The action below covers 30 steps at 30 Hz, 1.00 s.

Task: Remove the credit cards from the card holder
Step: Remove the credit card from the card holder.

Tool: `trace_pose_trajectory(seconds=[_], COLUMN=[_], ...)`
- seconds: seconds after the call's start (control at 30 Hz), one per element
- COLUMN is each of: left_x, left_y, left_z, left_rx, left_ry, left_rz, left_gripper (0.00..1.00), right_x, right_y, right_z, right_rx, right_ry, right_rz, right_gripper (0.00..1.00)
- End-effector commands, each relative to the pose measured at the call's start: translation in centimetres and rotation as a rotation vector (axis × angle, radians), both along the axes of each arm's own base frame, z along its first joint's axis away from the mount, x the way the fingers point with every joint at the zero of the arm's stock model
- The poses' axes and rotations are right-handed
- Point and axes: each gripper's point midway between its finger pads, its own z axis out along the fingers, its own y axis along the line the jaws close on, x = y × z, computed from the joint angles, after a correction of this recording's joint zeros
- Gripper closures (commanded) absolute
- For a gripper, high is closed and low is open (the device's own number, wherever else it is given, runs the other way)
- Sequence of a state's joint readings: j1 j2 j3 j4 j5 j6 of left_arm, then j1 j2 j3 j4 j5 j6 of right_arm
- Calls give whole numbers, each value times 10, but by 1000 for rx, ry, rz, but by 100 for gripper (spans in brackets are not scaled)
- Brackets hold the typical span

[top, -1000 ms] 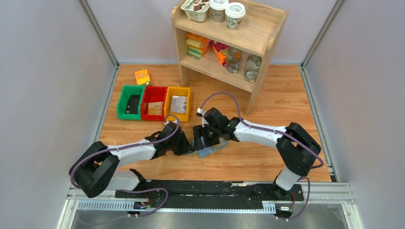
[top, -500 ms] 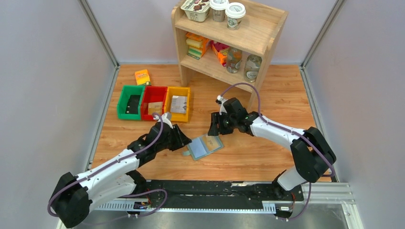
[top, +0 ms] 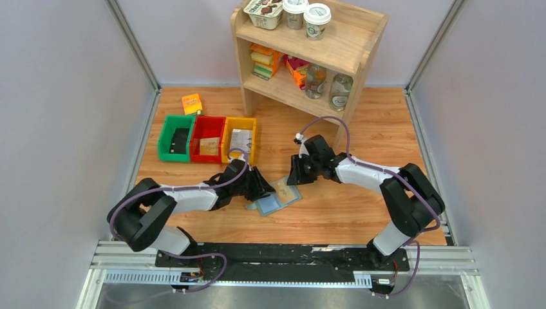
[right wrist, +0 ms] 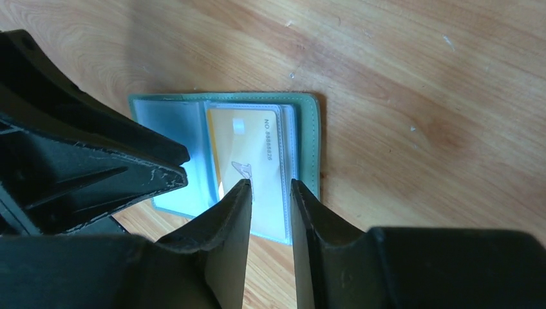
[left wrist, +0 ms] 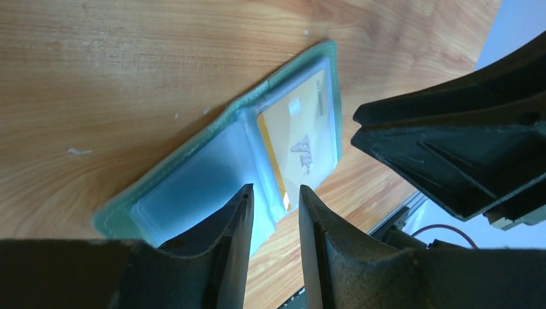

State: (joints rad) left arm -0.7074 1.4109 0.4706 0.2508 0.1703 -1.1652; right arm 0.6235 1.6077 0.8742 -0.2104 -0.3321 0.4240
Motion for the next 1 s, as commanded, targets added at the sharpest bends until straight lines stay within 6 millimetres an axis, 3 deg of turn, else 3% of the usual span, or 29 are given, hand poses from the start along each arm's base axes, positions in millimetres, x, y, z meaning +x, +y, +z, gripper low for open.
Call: trace_pose_trajectory(seconds=[0.0,0.17,0.43,0.97], left_x=[17,16,17,20], left_y=[-24,-20,-28,-49], left_z=[18,-4,-5,50], left_rx=[-116,-100,-173,-359], left_ry=[-35,9,21,-160], left_rz=[15,51,60,28], left_gripper=[60,60,60,76], right_x=[0,-2,-11,-24], right_y=[4,0,0,0], right_z=[-10,-16,-21,-34], right_rx=[28,33,62,130], right_ry=[-10,7,74,189], right_rz=[26,13,-7,-135], right_gripper=[69,69,69,70])
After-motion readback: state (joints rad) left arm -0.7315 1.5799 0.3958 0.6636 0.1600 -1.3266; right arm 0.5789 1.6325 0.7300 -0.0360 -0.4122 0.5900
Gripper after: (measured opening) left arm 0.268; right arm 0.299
